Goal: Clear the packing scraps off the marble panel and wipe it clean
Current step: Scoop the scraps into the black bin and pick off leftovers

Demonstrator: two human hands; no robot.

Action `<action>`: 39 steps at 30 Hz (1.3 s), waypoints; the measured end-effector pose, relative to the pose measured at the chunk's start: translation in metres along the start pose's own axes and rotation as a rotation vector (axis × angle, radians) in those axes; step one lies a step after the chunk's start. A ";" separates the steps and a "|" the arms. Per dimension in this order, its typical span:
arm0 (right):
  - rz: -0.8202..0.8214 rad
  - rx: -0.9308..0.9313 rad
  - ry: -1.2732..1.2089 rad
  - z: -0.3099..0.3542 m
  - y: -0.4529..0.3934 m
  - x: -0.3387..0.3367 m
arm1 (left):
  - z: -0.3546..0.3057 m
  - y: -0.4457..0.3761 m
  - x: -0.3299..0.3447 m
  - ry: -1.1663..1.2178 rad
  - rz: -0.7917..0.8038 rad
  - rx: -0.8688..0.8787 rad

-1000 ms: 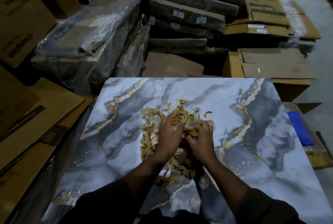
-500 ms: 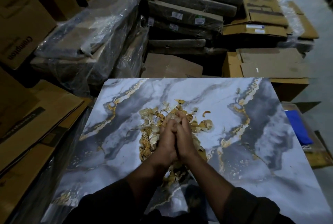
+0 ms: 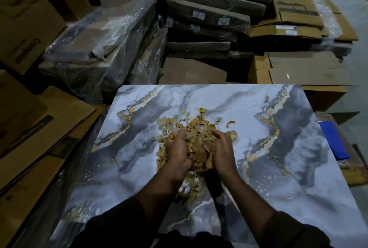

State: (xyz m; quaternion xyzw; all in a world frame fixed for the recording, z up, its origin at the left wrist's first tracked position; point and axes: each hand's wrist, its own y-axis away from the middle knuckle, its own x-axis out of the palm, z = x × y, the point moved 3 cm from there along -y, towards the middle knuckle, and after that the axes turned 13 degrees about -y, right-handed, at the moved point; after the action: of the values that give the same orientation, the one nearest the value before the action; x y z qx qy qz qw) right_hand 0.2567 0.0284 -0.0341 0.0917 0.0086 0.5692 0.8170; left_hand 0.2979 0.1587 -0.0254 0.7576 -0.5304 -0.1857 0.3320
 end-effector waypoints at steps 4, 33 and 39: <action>-0.011 0.045 0.118 -0.028 -0.005 -0.026 | -0.002 -0.003 -0.006 0.017 0.054 -0.052; -0.122 0.498 -0.930 0.045 -0.001 0.032 | -0.009 0.056 0.021 0.044 0.027 0.159; -0.125 0.312 -0.634 0.054 -0.006 0.027 | -0.005 0.062 0.034 -0.162 0.069 0.322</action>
State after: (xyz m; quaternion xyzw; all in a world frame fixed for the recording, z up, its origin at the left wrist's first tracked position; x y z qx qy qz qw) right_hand 0.2784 0.0444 0.0201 0.3866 -0.1531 0.4532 0.7885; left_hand 0.2713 0.1150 0.0243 0.7649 -0.6039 -0.1471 0.1687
